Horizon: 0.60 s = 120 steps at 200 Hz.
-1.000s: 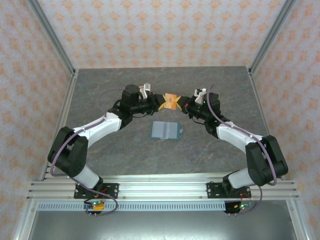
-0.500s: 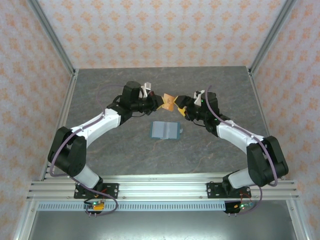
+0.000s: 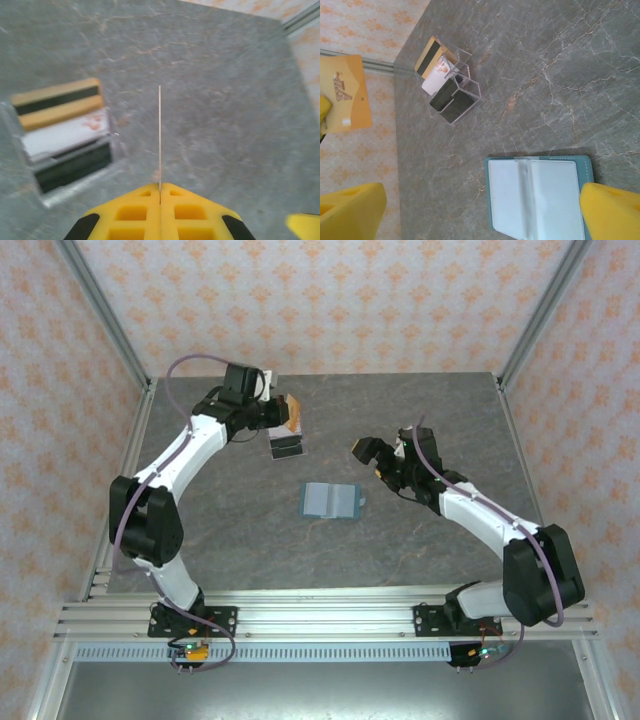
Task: Take the credit cards out of the card holder
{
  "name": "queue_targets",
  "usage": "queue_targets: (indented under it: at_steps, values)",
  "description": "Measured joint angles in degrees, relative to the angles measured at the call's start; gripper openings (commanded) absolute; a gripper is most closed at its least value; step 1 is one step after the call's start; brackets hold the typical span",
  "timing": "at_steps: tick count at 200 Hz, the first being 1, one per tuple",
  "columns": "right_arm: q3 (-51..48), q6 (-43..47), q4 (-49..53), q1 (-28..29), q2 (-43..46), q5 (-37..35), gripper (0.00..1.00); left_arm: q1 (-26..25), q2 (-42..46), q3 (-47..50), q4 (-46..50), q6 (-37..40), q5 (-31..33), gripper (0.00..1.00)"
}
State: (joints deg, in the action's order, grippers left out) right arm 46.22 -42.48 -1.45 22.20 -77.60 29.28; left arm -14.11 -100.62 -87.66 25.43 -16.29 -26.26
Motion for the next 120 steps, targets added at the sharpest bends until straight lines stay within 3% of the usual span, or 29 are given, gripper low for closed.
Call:
queue_targets:
  at_steps: [50, 120]
  values:
    - [2.93, 1.88, 1.31, 0.00, -3.13, -0.68, 0.99, 1.49, -10.01, -10.25, 3.50, 20.04, 4.24, 0.00]
    - [6.25, 2.78, 2.54, 0.00, -7.50, -0.83, 0.99, 4.76, -17.84, -16.50, 6.64, 49.55, -0.11, 0.00]
